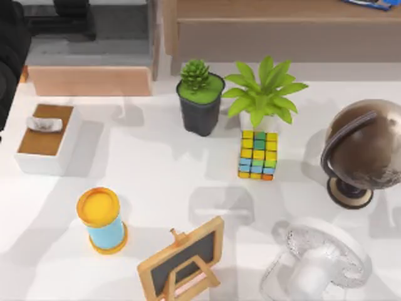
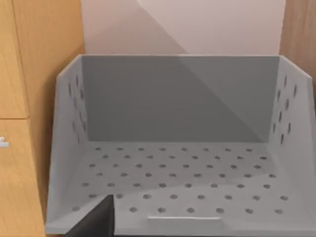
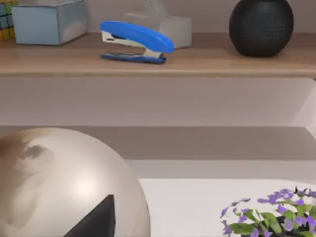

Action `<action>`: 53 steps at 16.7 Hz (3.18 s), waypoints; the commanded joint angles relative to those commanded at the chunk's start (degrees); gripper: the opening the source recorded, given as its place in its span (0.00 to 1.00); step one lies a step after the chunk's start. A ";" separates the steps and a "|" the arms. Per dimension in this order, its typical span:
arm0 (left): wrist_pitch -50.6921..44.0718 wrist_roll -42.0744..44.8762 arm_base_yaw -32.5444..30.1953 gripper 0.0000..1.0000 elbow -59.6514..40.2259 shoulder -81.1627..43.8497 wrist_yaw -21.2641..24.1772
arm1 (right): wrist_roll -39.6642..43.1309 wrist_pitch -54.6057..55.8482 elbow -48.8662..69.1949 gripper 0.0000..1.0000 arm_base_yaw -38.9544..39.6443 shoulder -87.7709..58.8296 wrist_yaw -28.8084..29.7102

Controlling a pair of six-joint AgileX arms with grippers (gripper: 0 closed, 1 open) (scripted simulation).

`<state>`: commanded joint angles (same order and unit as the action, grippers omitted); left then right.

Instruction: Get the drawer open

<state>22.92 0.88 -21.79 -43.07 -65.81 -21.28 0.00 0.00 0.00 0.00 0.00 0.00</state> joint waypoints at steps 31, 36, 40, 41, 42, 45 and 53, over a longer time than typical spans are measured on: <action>44.40 89.91 45.79 1.00 -19.95 -64.86 47.93 | 0.00 0.00 0.00 1.00 0.00 0.00 0.00; 44.18 89.84 45.49 1.00 -19.91 -64.78 47.76 | 0.00 0.00 0.00 1.00 0.00 0.00 0.00; 42.26 89.88 44.82 1.00 -23.94 -66.69 46.98 | 0.00 0.00 0.00 1.00 0.00 0.00 0.00; 41.68 89.87 44.61 1.00 -25.09 -67.24 46.77 | 0.00 0.00 0.00 1.00 0.00 0.00 0.00; 41.22 89.87 44.44 1.00 -25.98 -67.67 46.60 | 0.00 0.00 0.00 1.00 0.00 0.00 0.00; 40.94 89.86 44.33 1.00 -26.51 -67.93 46.51 | 0.00 0.00 0.00 1.00 0.00 0.00 0.00; 40.94 89.86 44.33 0.47 -26.51 -67.93 46.51 | 0.00 0.00 0.00 1.00 0.00 0.00 0.00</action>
<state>63.86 90.74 22.54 -69.59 -133.74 25.23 0.00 0.00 0.00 0.00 0.00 0.00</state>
